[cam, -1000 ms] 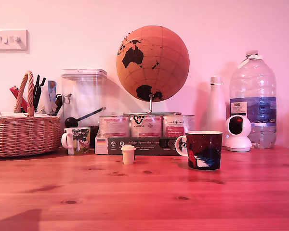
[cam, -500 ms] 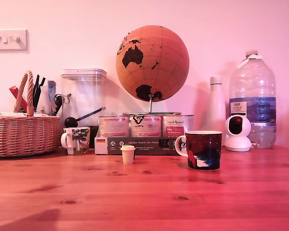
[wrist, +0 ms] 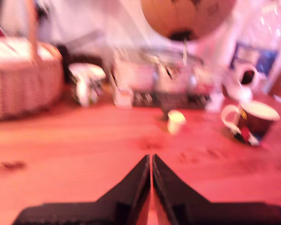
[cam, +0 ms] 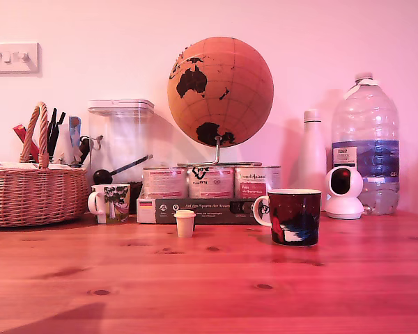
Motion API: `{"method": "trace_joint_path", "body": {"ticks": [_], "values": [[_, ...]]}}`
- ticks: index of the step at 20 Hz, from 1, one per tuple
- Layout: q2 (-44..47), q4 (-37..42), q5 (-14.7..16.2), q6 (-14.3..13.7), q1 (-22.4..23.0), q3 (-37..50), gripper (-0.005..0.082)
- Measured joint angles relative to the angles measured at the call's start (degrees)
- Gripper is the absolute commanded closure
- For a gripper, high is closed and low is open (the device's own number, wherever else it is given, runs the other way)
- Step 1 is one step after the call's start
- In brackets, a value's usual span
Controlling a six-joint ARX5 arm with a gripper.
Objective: Pick up the coffee capsules on the table and drop them inside the coffee cup
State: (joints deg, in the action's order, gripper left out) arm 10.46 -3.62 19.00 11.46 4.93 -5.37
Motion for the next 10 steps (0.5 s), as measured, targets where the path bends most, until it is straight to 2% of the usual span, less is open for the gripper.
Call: {"method": "trace_joint_path", "body": {"ticks": [3, 6, 10], "values": [[4.8, 2.6, -0.3, -0.7, 2.9, -0.9, 0.0793], [9.6, 5.7, -2.5, -2.3, 5.6, -1.0, 0.0793], [15.9, 12.1, -5.8, -2.6, 10.3, -1.2, 0.0793]]}}
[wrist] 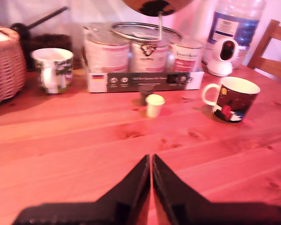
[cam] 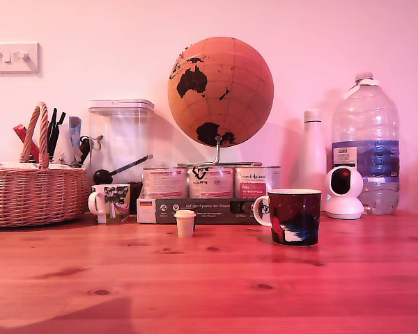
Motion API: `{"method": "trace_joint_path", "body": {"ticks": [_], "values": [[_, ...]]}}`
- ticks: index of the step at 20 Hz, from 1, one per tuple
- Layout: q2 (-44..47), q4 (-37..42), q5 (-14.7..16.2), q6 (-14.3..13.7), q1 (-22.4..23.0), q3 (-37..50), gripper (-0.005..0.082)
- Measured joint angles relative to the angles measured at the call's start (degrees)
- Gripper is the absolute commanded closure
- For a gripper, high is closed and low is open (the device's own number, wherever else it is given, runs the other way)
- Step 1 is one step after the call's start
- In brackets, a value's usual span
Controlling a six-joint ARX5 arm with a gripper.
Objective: Pick up the coffee capsules on the table and drop them inside the coffee cup
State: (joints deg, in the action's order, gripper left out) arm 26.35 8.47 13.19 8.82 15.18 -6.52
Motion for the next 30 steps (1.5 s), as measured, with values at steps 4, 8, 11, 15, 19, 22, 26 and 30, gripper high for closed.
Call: {"method": "trace_joint_path", "body": {"ticks": [4, 8, 11, 15, 19, 22, 26, 30], "values": [[6.2, 6.7, -5.6, 0.0, 6.5, 0.0, 0.0793], [12.2, 13.5, -9.3, 0.0, 11.3, 0.0, 0.0793], [16.3, 17.4, -10.4, 0.0, 13.4, 0.0, 0.0793], [19.9, 20.5, -10.3, 0.0, 14.4, 0.0, 0.0793], [20.0, 20.3, -10.3, 0.0, 14.4, 0.0, 0.0246], [20.4, 21.4, -10.6, 0.0, 14.4, 0.0, 0.0125], [22.8, 21.8, -10.6, -0.7, 14.4, 0.0, 0.0126], [28.3, 26.9, -10.8, -0.7, 14.4, 0.0, 0.0126]]}}
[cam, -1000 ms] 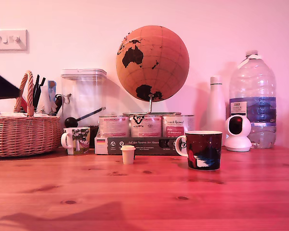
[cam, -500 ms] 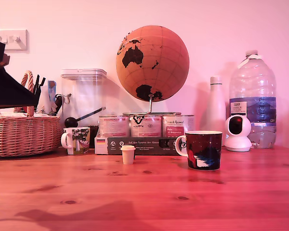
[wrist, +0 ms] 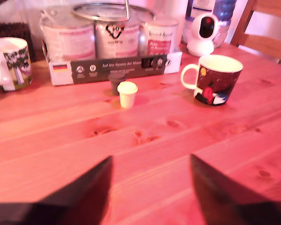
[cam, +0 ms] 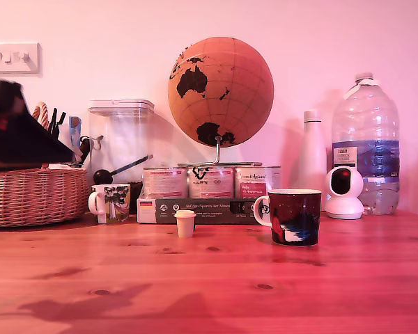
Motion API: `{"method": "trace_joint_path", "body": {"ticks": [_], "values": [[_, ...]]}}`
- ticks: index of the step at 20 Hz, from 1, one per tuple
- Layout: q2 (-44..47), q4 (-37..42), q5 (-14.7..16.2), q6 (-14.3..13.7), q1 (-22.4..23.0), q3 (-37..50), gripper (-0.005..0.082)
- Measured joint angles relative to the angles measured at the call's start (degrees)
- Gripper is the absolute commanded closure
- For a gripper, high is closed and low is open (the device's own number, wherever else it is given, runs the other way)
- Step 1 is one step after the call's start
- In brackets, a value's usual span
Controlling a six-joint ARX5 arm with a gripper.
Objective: Pick up the coffee capsules on the table and drop them inside the coffee cup
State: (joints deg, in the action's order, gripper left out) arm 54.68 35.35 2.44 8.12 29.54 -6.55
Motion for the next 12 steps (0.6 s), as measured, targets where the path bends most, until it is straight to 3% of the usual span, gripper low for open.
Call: {"method": "trace_joint_path", "body": {"ticks": [12], "values": [[18.9, 21.2, -1.5, -0.4, 0.0, -0.2, 0.0128]]}}
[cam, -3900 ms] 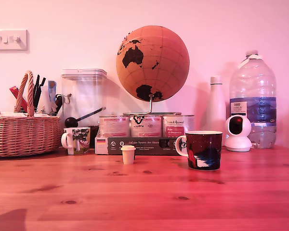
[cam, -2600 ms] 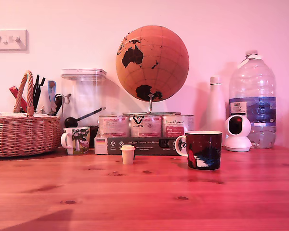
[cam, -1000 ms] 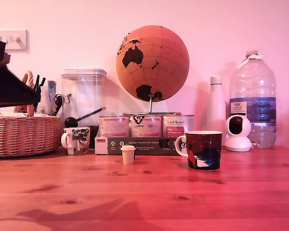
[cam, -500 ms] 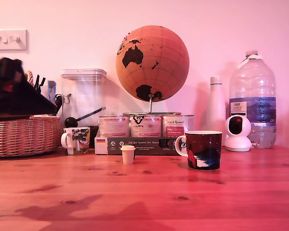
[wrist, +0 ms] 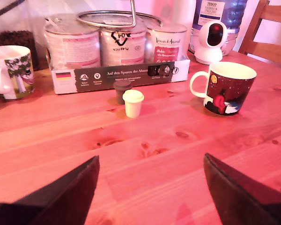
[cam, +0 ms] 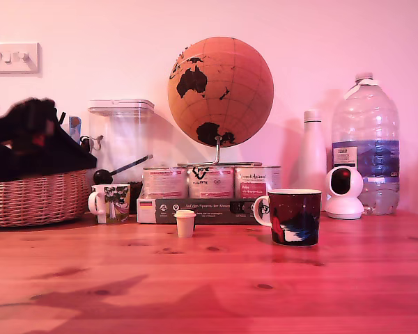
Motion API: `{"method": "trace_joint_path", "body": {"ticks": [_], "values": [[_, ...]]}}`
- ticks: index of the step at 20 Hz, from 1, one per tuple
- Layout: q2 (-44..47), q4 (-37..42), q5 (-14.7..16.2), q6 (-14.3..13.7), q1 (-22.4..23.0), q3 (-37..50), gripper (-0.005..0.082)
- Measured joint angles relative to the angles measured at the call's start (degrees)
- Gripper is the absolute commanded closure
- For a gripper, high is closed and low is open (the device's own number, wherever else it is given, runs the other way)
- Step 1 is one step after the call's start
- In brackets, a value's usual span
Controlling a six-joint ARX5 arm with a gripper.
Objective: Pick up the coffee capsules on the table and drop them inside the coffee cup
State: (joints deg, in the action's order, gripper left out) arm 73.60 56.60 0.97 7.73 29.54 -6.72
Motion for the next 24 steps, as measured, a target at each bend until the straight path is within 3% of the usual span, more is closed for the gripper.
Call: {"method": "trace_joint_path", "body": {"ticks": [16, 24], "values": [[23.8, 7.8, -0.5, -1.7, 0.0, -10.8, 0.0128], [28.9, 8.2, -0.4, -1.7, 0.0, -17.7, 0.0128]]}}
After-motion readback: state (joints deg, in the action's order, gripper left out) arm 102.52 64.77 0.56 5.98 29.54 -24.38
